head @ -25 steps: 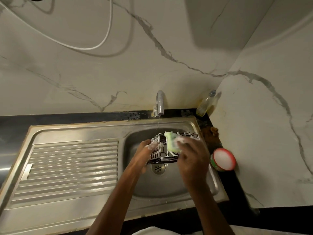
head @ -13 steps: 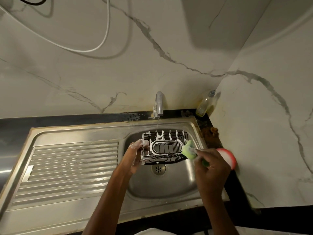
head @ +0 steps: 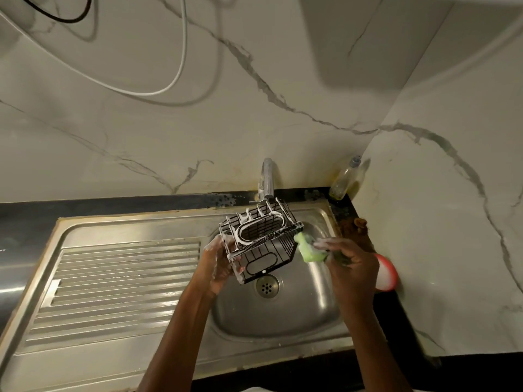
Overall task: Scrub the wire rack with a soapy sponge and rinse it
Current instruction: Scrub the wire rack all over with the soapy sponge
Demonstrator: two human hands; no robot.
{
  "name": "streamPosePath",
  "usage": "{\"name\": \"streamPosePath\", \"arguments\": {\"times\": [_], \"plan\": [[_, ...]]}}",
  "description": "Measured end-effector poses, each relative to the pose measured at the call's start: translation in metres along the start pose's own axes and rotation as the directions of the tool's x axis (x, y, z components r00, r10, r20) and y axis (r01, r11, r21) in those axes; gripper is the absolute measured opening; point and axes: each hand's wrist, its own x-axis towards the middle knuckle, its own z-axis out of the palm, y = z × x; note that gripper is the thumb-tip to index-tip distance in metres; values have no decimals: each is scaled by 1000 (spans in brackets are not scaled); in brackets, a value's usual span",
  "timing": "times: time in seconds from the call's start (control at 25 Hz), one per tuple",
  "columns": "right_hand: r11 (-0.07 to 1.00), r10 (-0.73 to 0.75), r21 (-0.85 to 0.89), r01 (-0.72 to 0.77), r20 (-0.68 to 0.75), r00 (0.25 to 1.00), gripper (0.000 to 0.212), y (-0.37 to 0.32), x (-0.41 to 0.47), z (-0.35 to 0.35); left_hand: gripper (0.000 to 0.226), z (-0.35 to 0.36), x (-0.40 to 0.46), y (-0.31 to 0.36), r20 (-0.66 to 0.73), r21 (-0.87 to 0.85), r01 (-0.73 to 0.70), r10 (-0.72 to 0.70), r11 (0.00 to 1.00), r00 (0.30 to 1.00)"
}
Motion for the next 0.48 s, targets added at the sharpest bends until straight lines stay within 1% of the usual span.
{"name": "streamPosePath", "arguments": {"times": [0.08, 0.16, 0.28, 0.32, 0.36, 0.4, 0.44, 0.48], "plan": [[998, 66, 17, -65, -46, 997, 34, 1, 3, 0, 36, -5, 3, 3, 19, -37, -31, 31, 999, 999], [984, 138, 119, -131, -51, 989, 31, -8, 10, 9, 37, -3, 3, 4, 52, -29, -36, 38, 999, 998], [942, 215, 251, -224, 64, 975, 33, -28, 15, 27, 36, 2, 4, -2, 73, -25, -27, 29, 999, 997], [912, 276, 284, -298, 113, 954, 32, -31, 18, 31, 37, 2, 4, -3, 58, -21, -18, 19, 1000, 998], [859, 374, 312, -405, 157, 914, 31, -29, 23, 34, 40, 2, 4, -2, 39, -13, -10, 10, 1000, 999], [781, 481, 336, -526, 213, 851, 31, -27, 29, 34, 44, 0, 3, -1, 34, 8, 0, 0, 1000, 999], [695, 552, 364, -620, 282, 785, 32, -24, 33, 34, 44, -1, 2, 1, 33, 42, 11, -13, 999, 999], [617, 580, 399, -678, 352, 735, 34, -20, 35, 34, 38, -2, -1, 3, 32, 45, 23, -25, 999, 999]]}}
